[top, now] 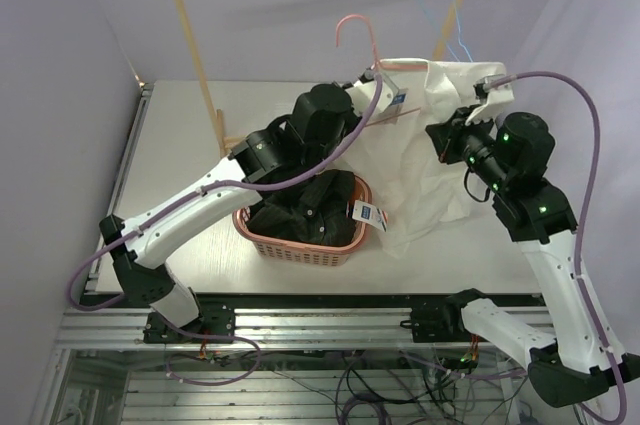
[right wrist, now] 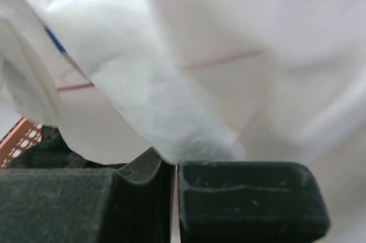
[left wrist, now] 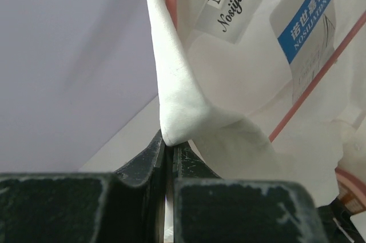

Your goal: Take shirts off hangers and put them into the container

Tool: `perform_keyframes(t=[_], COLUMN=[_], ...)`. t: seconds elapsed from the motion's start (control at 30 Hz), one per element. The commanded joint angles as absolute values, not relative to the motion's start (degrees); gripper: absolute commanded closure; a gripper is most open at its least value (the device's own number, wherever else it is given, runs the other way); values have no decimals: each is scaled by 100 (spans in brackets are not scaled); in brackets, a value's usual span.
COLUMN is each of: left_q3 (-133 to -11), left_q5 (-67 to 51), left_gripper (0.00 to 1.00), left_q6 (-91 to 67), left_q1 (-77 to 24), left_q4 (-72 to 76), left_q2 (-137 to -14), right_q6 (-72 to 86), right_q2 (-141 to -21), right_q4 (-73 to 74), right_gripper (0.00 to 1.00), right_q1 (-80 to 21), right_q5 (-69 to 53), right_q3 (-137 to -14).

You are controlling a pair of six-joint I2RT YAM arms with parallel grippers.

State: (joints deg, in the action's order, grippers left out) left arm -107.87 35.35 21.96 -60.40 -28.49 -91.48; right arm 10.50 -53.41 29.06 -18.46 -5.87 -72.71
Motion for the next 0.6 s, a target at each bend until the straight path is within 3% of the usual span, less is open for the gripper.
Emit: perform_keyframes(t=[0.0,0.23,0.57], left_q3=[-9949,-8284,-6536], left_q5=[3923,4064,3479], left_gripper=[93,93,93], left_q6=[2264,2700,3580], left_q1=[-6082,-6082,-6082], left_q4=[-2120,-1095,170], left_q2=[-8734,-8175,-6914], right_q6=[897,772,407], right_q2=[-5232,-5366,-5590], right_q4=[3663,4924,5063], right_gripper=[100,100,100], right_q1=[-1846,-1846,-1846], right_q5=[725,2104,3993], right_q3=[-8140,-9270,-9705])
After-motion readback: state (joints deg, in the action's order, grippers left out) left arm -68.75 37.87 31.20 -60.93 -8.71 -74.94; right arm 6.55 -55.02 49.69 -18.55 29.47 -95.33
